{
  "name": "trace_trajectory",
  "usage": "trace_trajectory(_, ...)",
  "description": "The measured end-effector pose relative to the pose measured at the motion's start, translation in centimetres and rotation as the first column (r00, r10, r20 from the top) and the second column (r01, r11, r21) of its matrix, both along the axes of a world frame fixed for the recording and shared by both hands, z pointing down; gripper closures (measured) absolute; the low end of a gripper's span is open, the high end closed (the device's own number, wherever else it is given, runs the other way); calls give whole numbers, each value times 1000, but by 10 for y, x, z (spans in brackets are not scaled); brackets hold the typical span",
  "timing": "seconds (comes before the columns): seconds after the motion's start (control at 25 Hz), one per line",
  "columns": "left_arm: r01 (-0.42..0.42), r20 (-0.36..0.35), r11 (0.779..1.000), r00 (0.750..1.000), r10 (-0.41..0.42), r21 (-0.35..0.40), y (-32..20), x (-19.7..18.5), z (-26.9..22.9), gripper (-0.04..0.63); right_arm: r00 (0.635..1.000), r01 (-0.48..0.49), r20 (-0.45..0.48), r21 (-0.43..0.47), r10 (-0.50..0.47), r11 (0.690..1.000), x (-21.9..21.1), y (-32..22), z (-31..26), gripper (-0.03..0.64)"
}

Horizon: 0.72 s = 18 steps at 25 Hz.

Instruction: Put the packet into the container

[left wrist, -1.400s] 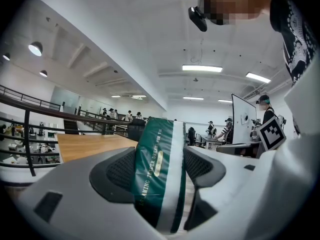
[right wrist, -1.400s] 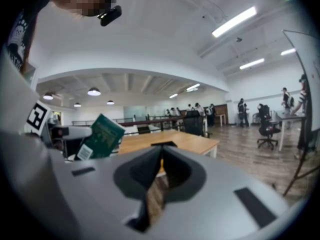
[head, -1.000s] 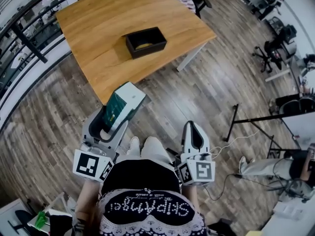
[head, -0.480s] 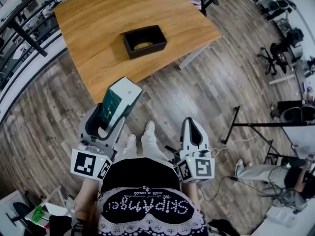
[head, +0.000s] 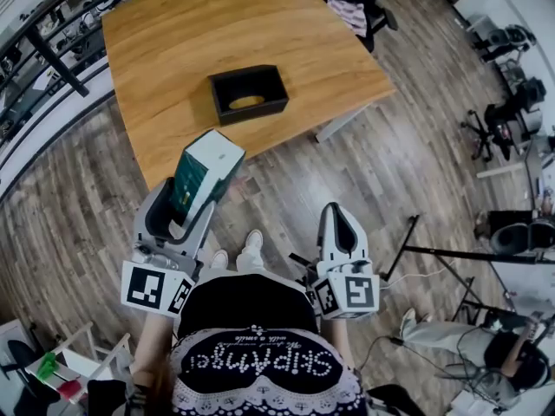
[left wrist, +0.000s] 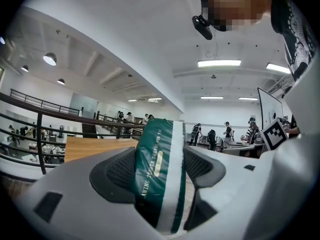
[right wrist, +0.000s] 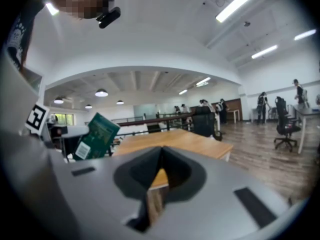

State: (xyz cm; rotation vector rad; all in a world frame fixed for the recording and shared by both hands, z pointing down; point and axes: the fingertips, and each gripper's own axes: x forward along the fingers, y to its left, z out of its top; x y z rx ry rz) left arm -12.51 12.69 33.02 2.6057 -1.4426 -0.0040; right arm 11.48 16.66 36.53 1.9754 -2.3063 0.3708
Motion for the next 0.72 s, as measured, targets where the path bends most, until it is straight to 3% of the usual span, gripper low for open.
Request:
trace_trajectory(0.4,77,-5,997,997,-77,29,-18,26,-2,265,1000,25,2,9,-25,1000,43,-21,1,581)
trace_trajectory(0.72,87,-6,995,996,-87,42,-21,39,-5,265,1000,11,11,-9,-11,1000,63,-21,11,581)
